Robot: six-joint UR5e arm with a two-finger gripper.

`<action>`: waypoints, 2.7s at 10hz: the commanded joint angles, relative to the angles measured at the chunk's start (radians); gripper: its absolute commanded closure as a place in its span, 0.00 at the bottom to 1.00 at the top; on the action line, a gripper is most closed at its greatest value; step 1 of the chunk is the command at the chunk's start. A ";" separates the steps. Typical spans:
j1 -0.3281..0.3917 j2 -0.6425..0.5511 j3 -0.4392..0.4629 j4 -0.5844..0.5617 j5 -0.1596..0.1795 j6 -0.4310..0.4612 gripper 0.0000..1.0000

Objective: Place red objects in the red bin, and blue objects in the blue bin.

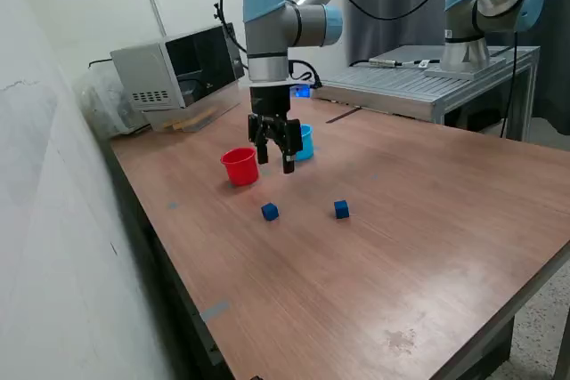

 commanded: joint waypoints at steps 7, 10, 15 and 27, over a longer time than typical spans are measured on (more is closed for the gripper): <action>-0.001 0.143 -0.074 -0.068 -0.044 0.008 0.00; -0.001 0.148 -0.074 -0.085 -0.051 0.040 0.00; -0.011 0.148 -0.066 -0.087 -0.068 0.040 0.00; -0.011 0.123 -0.076 -0.084 -0.095 0.043 1.00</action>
